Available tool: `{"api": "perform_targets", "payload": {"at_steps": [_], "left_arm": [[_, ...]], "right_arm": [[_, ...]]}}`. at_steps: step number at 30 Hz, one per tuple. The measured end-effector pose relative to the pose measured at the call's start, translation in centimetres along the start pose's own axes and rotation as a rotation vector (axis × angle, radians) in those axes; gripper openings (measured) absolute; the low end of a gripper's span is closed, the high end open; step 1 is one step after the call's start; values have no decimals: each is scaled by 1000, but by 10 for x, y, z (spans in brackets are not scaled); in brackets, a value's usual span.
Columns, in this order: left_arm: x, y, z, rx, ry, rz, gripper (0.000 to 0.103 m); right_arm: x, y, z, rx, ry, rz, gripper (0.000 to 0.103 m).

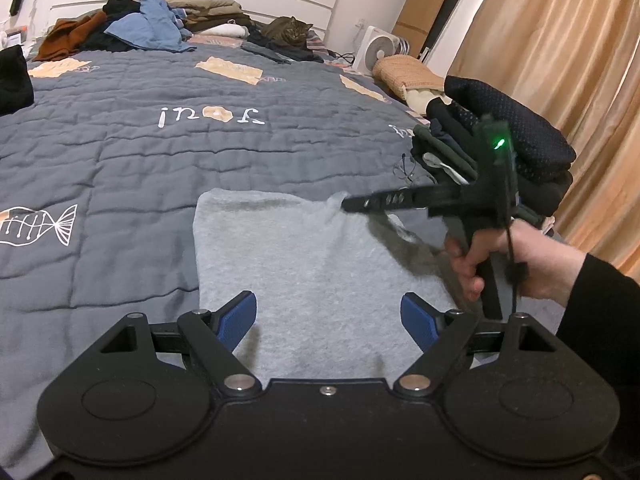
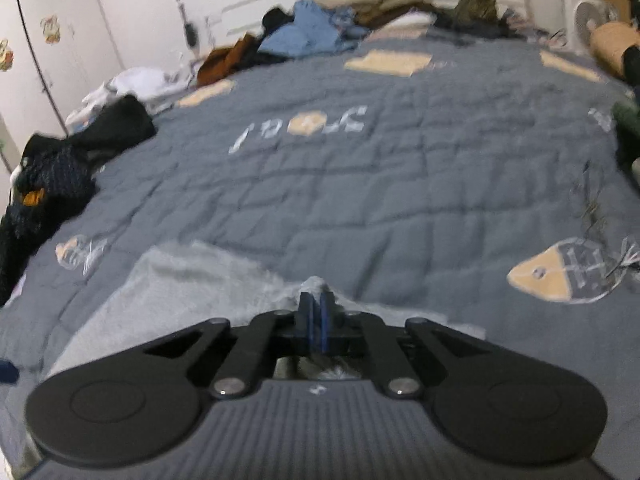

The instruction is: Fold clothes

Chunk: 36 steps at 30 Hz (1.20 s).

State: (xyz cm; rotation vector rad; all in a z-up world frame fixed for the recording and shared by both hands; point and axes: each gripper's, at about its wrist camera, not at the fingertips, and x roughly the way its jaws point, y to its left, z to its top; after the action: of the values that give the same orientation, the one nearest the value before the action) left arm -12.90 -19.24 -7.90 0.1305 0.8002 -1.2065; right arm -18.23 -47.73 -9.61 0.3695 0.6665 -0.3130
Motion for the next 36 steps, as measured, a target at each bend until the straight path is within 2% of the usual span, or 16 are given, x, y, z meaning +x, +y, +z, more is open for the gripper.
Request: {"api": "perform_targets", "payload": {"at_steps": [2,6,9,15,19,22,26,29,33,36], "left_arm": [[0,0,0,0,-1,0,78],[1,0,0,4,2,0,78],[1,0,0,7,3,1,78],[1,0,0,5,2,1,78],[2,-2,0,10,4,-1,78],[2,-2,1,8,2,-3,78],[4,-5,1,14,3,-11,78],[7,-8,0,21,8,-12,78],[9,-9,1,21,13,-9,78],[11,-10,0,21,16,-9,78]], "right_arm": [[-8,-2,4,-5,-28,-23,3],[1,-4,-1,-39,8,-58,6],[5,-14,-2,-6,54,-40,8],[-19,-45,8,149,21,73,12],[-14,-47,0,113,106,113,20],[-13,-39,-8,43,151,123,33],[-15,-33,-13,-2,164,136,45],[-16,-33,-15,-29,149,98,52],[-9,-32,-21,-32,161,71,53],[-9,-26,-22,-53,153,85,53]]}}
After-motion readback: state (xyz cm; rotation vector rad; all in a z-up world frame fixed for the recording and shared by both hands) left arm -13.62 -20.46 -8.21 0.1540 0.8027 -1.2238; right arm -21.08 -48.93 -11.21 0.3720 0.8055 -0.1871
